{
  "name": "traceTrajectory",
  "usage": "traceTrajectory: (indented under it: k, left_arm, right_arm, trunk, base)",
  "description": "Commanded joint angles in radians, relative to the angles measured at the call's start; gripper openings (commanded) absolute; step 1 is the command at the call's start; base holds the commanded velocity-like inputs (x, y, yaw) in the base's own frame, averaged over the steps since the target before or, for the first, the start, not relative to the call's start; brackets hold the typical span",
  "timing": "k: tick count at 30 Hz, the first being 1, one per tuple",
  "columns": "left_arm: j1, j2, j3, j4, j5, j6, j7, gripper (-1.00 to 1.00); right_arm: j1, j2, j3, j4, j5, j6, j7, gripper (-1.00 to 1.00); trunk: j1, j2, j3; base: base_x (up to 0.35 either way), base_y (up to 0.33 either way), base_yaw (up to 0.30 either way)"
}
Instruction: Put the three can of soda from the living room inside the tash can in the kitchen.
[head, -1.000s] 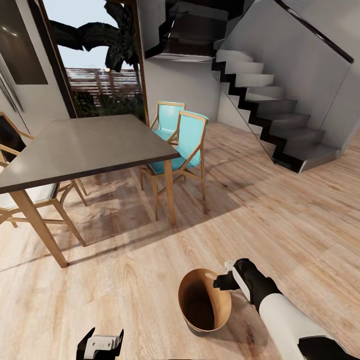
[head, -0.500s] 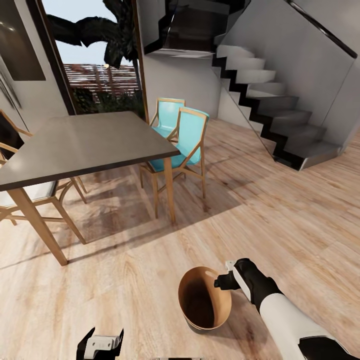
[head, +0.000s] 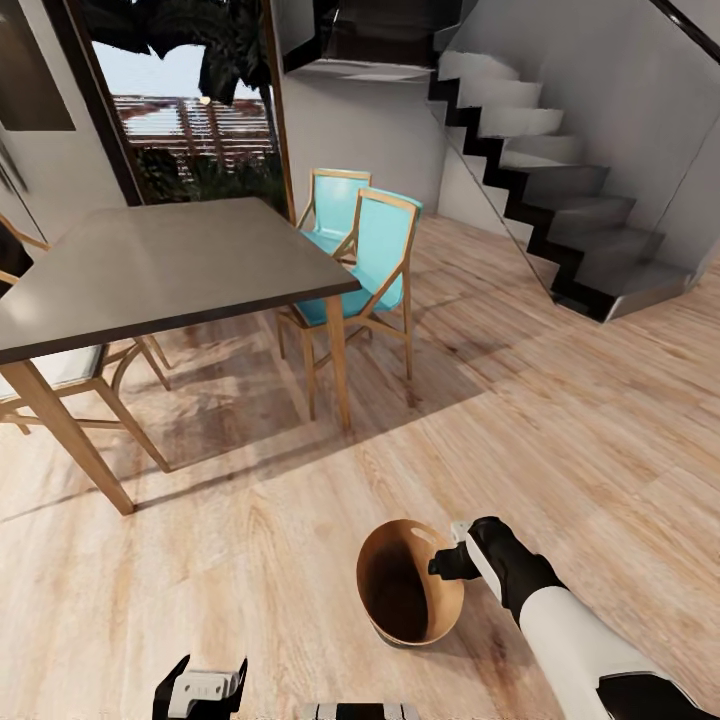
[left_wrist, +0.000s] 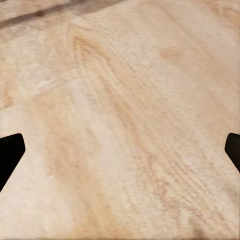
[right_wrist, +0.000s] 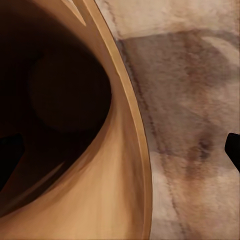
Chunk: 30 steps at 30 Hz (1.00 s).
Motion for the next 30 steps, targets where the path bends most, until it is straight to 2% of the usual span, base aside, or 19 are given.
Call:
traceTrajectory:
  k: [1, 10, 30]
  left_arm:
    - [0.0, 0.0, 0.0, 0.0, 0.0, 0.0, 0.0, 1.0]
    - [0.0, 0.0, 0.0, 0.0, 0.0, 0.0, -0.001, 1.0]
    - [0.0, 0.0, 0.0, -0.006, 0.0, -0.001, -0.001, 1.0]
  right_arm:
    - [0.0, 0.0, 0.0, 0.0, 0.0, 0.0, 0.0, 1.0]
    - [0.0, 0.0, 0.0, -0.001, 0.0, 0.0, 0.0, 1.0]
    - [0.0, 0.0, 0.0, 0.0, 0.0, 0.0, 0.0, 1.0]
  trunk:
    - [0.0, 0.0, -0.004]
    - [0.004, -0.002, -0.039]
    - [0.004, -0.002, -0.039]
  base:
    - [0.0, 0.0, 0.0]
    - [0.0, 0.0, 0.0]
    - [0.0, 0.0, 0.0]
